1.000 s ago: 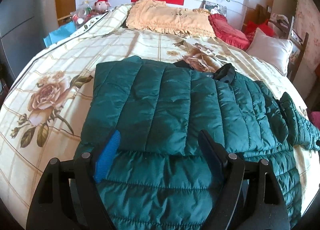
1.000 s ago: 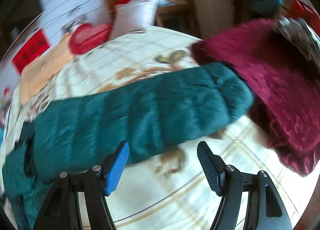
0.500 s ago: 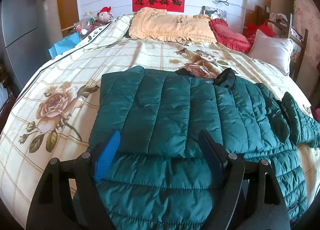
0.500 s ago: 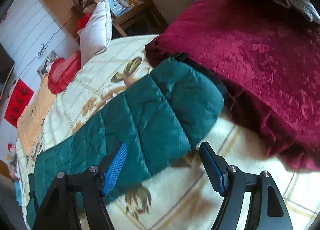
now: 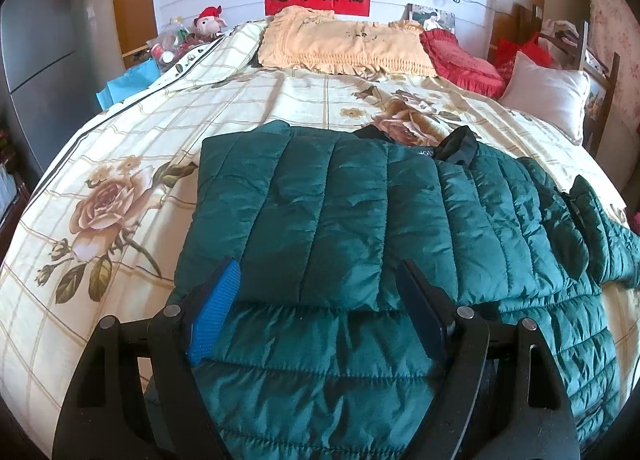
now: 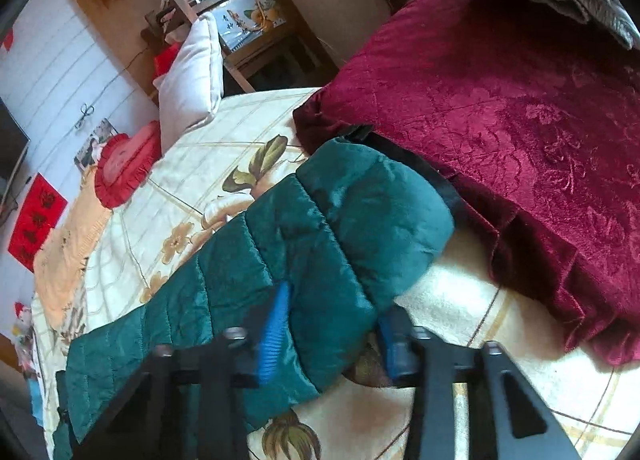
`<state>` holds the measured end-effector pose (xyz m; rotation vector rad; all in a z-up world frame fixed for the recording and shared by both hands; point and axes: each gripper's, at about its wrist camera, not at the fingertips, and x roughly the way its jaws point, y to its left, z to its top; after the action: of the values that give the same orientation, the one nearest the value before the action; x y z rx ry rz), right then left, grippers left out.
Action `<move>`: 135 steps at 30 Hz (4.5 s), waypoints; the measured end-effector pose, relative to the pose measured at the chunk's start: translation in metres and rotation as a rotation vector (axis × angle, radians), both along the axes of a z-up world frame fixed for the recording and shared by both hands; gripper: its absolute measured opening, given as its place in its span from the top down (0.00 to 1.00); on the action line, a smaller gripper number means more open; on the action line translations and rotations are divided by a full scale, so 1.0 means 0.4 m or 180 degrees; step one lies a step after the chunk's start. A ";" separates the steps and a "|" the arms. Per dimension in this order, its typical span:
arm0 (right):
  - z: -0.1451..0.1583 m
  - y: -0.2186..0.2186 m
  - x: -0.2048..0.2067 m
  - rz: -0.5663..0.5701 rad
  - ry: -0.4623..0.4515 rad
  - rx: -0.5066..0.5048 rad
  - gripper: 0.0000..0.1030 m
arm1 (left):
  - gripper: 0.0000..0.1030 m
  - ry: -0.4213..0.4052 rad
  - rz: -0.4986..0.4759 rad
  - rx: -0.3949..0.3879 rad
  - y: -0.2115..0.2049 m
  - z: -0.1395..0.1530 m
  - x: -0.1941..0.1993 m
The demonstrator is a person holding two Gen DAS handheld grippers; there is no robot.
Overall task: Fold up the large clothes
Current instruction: 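Close the right gripper on the sleeve cuff, then lift the sleeve with the right gripper and carry it across toward the left gripper, then lay the sleeve and side panel over the jacket body, open the right gripper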
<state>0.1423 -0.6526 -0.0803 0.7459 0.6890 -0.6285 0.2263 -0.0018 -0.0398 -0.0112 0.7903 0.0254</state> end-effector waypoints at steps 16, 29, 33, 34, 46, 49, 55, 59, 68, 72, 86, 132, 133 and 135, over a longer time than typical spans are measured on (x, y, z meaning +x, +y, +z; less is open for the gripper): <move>0.253 0.162 0.001 0.0837 -0.0734 -0.0469 0.89 | 0.21 -0.0009 0.0080 -0.0102 0.032 0.006 -0.012; 0.332 0.449 0.104 0.1812 -0.0822 -0.0654 0.90 | 0.21 -0.0064 0.0183 -0.0206 0.086 0.027 -0.034; 0.331 0.529 0.132 0.2044 -0.0794 -0.0650 0.90 | 0.21 -0.0064 0.0242 -0.0251 0.110 0.027 -0.037; 0.329 0.551 0.137 0.2100 -0.0788 -0.0646 0.90 | 0.21 -0.0062 0.0263 -0.0275 0.119 0.027 -0.037; 0.273 0.800 0.211 0.2776 -0.0610 -0.0507 0.90 | 0.21 -0.0024 0.0378 -0.0396 0.176 0.025 -0.046; 0.259 0.876 0.226 0.2950 -0.0586 -0.0508 0.90 | 0.21 -0.0010 0.0393 -0.0431 0.191 0.025 -0.048; 0.223 1.029 0.263 0.3292 -0.0503 -0.0445 0.90 | 0.21 0.0011 0.0409 -0.0459 0.213 0.023 -0.053; 0.185 1.117 0.283 0.3490 -0.0437 -0.0308 0.90 | 0.21 -0.0004 0.0450 -0.0514 0.235 0.023 -0.058; 0.118 1.312 0.318 0.3931 -0.0314 -0.0066 0.90 | 0.21 -0.0020 0.0543 -0.0681 0.289 0.037 -0.063; 0.062 1.378 0.345 0.4049 -0.0028 0.0137 0.90 | 0.21 0.0001 0.0583 -0.0767 0.309 0.037 -0.062; 0.139 1.294 0.259 0.4097 -0.0243 0.0027 0.54 | 0.21 -0.0008 0.0483 -0.1141 0.298 0.047 -0.060; 0.035 0.975 0.350 0.2989 0.0385 -0.0680 0.42 | 0.78 0.0377 0.0323 -0.0709 0.184 -0.041 0.128; 0.043 0.971 0.348 0.2978 0.0366 -0.0655 0.42 | 0.76 0.0390 0.0335 -0.0730 0.189 -0.035 0.126; 0.080 0.957 0.325 0.2951 0.0213 -0.0570 0.42 | 0.72 0.0382 0.0380 -0.0814 0.209 -0.014 0.114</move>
<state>0.2723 -0.2699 -0.0483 0.1806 0.9282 0.1381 0.2719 0.0819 -0.0452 -0.3016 0.9078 0.0384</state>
